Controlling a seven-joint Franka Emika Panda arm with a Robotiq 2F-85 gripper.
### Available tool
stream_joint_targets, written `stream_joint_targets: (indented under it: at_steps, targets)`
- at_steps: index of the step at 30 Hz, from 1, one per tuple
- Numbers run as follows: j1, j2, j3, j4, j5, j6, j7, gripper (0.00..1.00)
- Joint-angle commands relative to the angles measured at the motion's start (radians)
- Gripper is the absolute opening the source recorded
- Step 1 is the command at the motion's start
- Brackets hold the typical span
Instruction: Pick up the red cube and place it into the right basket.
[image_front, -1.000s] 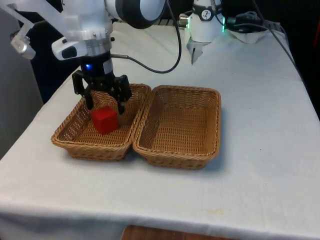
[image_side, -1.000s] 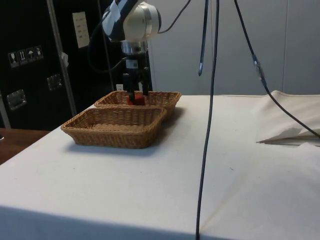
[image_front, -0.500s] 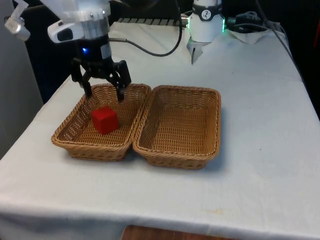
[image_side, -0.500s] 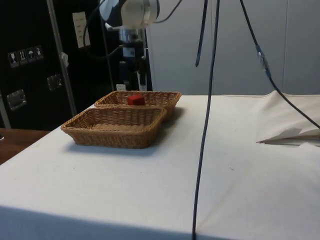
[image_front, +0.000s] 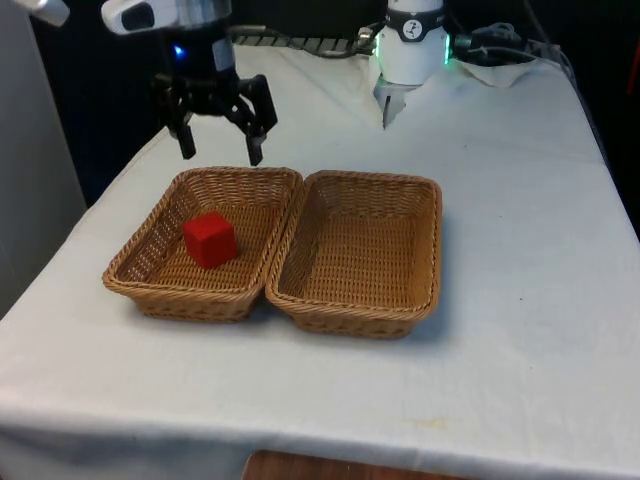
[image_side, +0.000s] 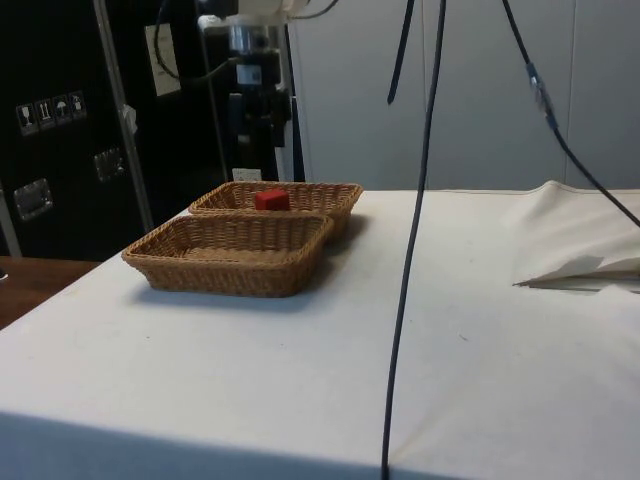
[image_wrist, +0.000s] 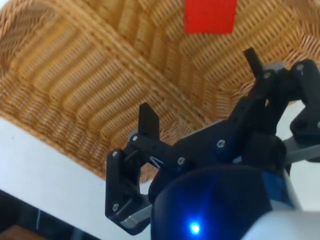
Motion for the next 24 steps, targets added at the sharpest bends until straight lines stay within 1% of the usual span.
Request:
stream_joint_targets:
  at_steps: [1,5,6,7,9,10,13,14,15,16,18,20,21,22,23,24]
  targets:
    - [0.021,-0.022,-0.011,-0.016,-0.016,0.0,0.013,1.0]
    - [0.039,-0.06,-0.01,-0.03,-0.048,-0.009,0.037,1.0]
    - [0.023,-0.048,0.0,-0.017,-0.041,-0.012,0.03,1.0]
    - [0.043,-0.069,-0.01,-0.033,-0.056,-0.01,0.043,1.0]
    - [0.053,-0.089,-0.009,-0.041,-0.073,-0.015,0.055,1.0]
    - [0.062,-0.107,-0.009,-0.048,-0.09,-0.019,0.067,1.0]
    - [0.075,-0.135,-0.008,-0.058,-0.115,-0.026,0.085,1.0]
    - [0.059,-0.125,0.003,-0.044,-0.109,-0.034,0.079,1.0]
    - [0.079,-0.144,-0.007,-0.061,-0.124,-0.028,0.092,1.0]
    - [0.088,-0.164,-0.005,-0.069,-0.142,-0.032,0.105,1.0]
    - [0.095,-0.183,-0.003,-0.076,-0.159,-0.036,0.116,1.0]
    - [0.105,-0.211,0.002,-0.087,-0.185,-0.041,0.135,1.0]
    - [0.087,-0.193,0.011,-0.07,-0.171,-0.048,0.124,1.0]
    - [0.105,-0.211,0.002,-0.087,-0.185,-0.041,0.135,1.0]
    - [0.109,-0.222,0.003,-0.091,-0.194,-0.042,0.142,1.0]
    - [0.116,-0.243,0.008,-0.099,-0.212,-0.044,0.155,1.0]
